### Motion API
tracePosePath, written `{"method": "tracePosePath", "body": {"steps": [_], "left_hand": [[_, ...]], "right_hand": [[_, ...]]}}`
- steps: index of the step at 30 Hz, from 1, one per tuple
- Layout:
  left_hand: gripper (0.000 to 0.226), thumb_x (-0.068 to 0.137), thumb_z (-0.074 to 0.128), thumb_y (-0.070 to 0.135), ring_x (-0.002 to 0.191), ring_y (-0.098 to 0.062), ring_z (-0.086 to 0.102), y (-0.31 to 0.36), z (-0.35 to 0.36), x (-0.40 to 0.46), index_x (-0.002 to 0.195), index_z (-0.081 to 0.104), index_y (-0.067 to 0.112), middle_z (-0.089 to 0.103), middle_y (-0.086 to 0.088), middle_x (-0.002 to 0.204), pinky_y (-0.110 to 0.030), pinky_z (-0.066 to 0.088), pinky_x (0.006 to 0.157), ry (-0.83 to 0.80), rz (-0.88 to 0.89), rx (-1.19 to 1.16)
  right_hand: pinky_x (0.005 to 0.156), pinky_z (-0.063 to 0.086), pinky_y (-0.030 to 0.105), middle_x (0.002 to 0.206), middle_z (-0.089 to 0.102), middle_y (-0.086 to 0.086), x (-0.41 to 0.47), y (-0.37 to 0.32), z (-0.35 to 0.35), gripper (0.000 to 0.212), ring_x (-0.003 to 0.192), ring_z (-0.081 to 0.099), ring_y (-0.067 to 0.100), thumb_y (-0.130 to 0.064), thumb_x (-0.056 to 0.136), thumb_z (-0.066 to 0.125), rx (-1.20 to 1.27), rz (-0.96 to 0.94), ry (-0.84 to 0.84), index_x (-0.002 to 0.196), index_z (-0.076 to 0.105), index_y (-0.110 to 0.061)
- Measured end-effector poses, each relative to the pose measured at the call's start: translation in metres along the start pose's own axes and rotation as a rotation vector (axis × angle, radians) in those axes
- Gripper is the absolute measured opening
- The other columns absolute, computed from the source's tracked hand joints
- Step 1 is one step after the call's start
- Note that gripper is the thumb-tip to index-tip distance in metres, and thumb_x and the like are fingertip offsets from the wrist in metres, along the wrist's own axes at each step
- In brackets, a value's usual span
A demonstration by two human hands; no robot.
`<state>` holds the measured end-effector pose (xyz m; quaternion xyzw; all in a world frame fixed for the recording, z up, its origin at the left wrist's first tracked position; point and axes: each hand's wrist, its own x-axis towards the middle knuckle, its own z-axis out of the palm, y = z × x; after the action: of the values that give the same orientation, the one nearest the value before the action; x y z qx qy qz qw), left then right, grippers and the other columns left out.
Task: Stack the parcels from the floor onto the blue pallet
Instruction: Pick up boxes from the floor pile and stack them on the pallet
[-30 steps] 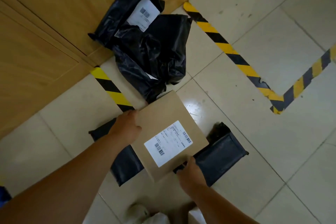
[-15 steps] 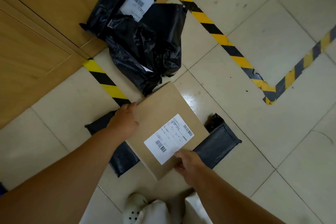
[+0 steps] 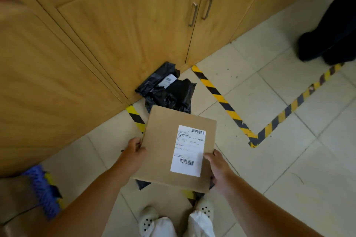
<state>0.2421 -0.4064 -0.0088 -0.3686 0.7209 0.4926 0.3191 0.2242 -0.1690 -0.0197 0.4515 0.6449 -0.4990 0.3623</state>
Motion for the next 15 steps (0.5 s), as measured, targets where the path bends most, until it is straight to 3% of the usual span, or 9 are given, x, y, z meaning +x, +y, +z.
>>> {"method": "tracePosePath", "body": {"steps": [3, 6, 9, 11, 13, 15], "left_hand": [[0.042, 0.095, 0.041, 0.038, 0.11, -0.026, 0.051, 0.022, -0.025, -0.055, 0.137, 0.036, 0.034, 0.051, 0.001, 0.124, -0.043, 0.045, 0.097, 0.03, -0.061, -0.156], [0.035, 0.098, 0.034, 0.043, 0.101, -0.021, 0.05, 0.042, -0.048, -0.106, 0.131, 0.04, 0.032, 0.052, 0.001, 0.116, -0.039, 0.045, 0.089, 0.041, -0.078, -0.331], [0.024, 0.101, 0.029, 0.041, 0.084, -0.014, 0.051, 0.061, -0.072, -0.161, 0.112, 0.045, 0.027, 0.054, 0.004, 0.097, -0.031, 0.043, 0.07, 0.055, -0.05, -0.469], [0.023, 0.101, 0.029, 0.04, 0.077, -0.01, 0.049, 0.069, -0.089, -0.193, 0.106, 0.046, 0.025, 0.053, 0.007, 0.087, -0.031, 0.042, 0.068, 0.075, -0.031, -0.531], [0.027, 0.101, 0.032, 0.04, 0.082, -0.012, 0.051, 0.07, -0.107, -0.22, 0.117, 0.046, 0.022, 0.056, 0.005, 0.099, -0.033, 0.043, 0.075, 0.093, -0.011, -0.57], [0.041, 0.101, 0.038, 0.036, 0.102, -0.019, 0.053, 0.07, -0.123, -0.246, 0.139, 0.038, 0.022, 0.053, -0.001, 0.129, -0.034, 0.042, 0.081, 0.1, 0.024, -0.58]], "right_hand": [[0.09, 0.038, 0.04, 0.113, 0.051, 0.003, -0.063, -0.032, -0.01, 0.036, 0.101, 0.046, 0.024, -0.035, 0.097, 0.044, 0.015, -0.082, 0.014, 0.133, 0.044, -0.029], [0.088, 0.037, 0.038, 0.12, 0.056, 0.003, -0.12, -0.054, -0.017, 0.037, 0.099, 0.049, 0.02, -0.043, 0.098, 0.04, 0.05, -0.115, -0.013, 0.131, 0.048, -0.027], [0.097, 0.04, 0.043, 0.116, 0.062, 0.0, -0.17, -0.073, -0.022, 0.042, 0.104, 0.055, 0.02, -0.051, 0.094, 0.04, 0.033, -0.131, -0.065, 0.12, 0.056, -0.023], [0.106, 0.037, 0.049, 0.123, 0.06, -0.003, -0.203, -0.083, -0.025, 0.041, 0.117, 0.052, 0.022, -0.054, 0.091, 0.04, -0.004, -0.188, -0.098, 0.119, 0.058, -0.029], [0.106, 0.038, 0.05, 0.119, 0.063, -0.006, -0.235, -0.09, -0.027, 0.032, 0.115, 0.054, 0.02, -0.05, 0.091, 0.044, -0.038, -0.261, -0.138, 0.113, 0.061, -0.035], [0.103, 0.041, 0.047, 0.12, 0.063, -0.004, -0.263, -0.092, -0.03, 0.028, 0.113, 0.056, 0.019, -0.04, 0.089, 0.052, -0.055, -0.324, -0.152, 0.116, 0.06, -0.036]]}}
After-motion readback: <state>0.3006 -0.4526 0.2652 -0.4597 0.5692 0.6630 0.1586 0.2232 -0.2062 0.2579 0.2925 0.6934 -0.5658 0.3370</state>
